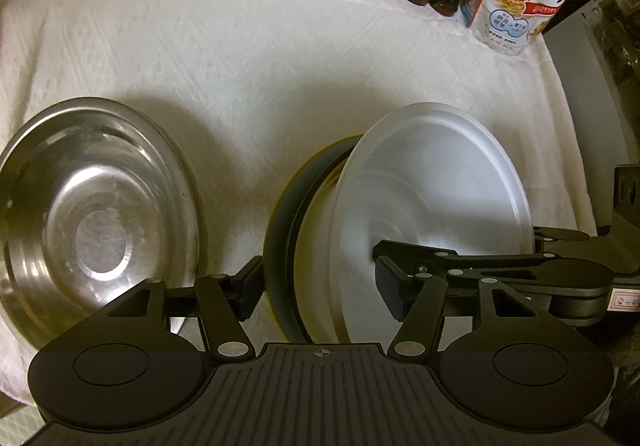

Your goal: Organize plates and bowls

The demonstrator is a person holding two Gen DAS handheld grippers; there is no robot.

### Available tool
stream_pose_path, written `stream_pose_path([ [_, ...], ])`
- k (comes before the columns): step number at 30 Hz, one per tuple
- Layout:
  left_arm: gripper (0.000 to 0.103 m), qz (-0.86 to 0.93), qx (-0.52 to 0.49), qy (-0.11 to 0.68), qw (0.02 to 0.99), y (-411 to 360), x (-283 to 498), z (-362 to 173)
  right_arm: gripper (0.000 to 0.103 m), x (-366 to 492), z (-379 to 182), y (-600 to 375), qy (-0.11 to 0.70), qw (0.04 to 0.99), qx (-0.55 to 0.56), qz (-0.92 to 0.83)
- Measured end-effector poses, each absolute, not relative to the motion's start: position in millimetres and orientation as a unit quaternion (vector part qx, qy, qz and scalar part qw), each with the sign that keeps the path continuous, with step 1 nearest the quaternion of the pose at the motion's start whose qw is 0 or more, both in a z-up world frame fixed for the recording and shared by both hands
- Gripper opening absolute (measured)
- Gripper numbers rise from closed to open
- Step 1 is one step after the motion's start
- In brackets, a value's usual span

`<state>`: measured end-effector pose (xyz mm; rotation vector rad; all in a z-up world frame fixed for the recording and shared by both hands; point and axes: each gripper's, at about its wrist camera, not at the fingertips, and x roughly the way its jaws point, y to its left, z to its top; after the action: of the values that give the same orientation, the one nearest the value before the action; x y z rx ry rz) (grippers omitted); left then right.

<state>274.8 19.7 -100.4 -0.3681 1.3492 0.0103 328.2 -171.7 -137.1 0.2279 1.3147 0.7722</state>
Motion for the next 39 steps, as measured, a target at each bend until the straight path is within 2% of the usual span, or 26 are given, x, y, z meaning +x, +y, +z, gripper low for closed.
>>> stream_pose_path([
  [27, 0.066, 0.01, -0.186, 0.616, 0.765, 25.7, 273.2, -96.6, 0.06, 328.9, -136.9, -169.1, 0.627, 0.699, 0.117, 0.323],
  [39, 0.066, 0.001, -0.194, 0.601, 0.775, 37.5, 269.1, -80.3, 0.059, 330.7, -120.2, -167.4, 0.623, 0.701, 0.115, 0.326],
])
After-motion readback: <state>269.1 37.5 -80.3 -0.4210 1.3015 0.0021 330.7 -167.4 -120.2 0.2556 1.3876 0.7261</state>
